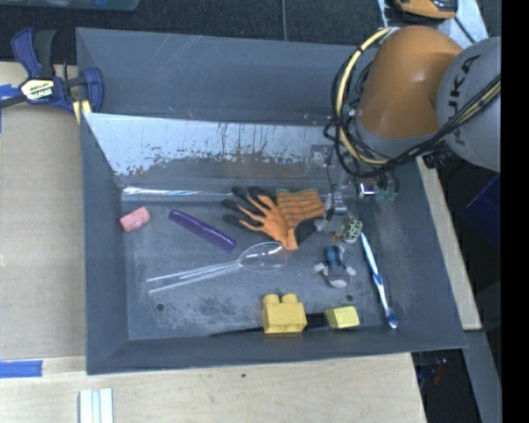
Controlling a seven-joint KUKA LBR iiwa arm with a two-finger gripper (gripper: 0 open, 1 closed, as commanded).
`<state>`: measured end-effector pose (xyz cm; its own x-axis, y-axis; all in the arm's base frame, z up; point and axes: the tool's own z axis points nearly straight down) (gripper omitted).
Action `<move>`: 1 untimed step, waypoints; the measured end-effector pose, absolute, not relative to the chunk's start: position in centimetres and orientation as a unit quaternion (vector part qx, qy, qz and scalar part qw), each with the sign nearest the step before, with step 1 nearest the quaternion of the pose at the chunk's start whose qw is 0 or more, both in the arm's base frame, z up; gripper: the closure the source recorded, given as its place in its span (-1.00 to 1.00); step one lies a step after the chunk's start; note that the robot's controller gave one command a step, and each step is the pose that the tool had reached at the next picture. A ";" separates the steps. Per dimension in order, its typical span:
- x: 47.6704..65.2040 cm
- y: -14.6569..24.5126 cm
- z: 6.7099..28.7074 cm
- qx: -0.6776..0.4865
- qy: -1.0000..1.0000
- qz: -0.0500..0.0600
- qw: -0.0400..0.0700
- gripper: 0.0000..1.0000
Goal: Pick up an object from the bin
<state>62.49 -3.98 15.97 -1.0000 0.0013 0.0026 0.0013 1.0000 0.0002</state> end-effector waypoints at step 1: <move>62.7 -4.0 16.3 0.000 -1.000 0.000 -0.002 -1.00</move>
Offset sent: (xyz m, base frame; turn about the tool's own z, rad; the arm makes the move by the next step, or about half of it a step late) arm 0.0003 0.0408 -0.0897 0.1590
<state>62.66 -3.98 16.32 -1.0000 0.0005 -0.0042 0.0005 1.0000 -0.0003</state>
